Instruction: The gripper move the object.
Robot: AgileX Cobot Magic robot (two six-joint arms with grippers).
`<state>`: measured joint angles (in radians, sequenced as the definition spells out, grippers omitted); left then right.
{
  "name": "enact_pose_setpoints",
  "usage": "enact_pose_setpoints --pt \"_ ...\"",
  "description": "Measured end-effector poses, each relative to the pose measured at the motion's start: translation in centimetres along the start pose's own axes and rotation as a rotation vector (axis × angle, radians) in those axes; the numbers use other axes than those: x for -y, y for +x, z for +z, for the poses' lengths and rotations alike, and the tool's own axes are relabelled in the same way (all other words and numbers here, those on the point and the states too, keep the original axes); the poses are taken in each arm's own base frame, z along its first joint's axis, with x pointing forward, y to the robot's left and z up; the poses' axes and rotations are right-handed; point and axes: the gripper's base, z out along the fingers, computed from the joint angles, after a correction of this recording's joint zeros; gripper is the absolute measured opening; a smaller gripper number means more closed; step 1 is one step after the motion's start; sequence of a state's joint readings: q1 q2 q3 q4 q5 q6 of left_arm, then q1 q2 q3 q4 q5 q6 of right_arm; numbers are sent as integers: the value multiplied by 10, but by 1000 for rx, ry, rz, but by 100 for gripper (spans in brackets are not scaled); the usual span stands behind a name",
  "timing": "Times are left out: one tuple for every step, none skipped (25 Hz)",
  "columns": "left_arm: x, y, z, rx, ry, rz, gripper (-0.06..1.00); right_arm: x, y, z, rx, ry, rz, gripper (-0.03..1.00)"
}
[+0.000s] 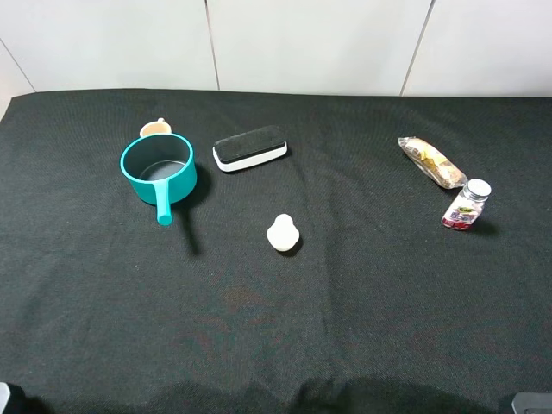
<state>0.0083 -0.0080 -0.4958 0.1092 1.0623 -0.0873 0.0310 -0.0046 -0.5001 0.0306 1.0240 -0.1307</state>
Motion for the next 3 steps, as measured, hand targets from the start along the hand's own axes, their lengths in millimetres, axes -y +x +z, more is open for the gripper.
enact_pose_setpoints --pt "0 0 0 0 0 0 99 0 0 0 0 0 0 69" --pt "0 0 0 0 0 0 99 0 0 0 0 0 0 69" --pt "0 0 0 0 0 0 99 0 0 0 0 0 0 69"
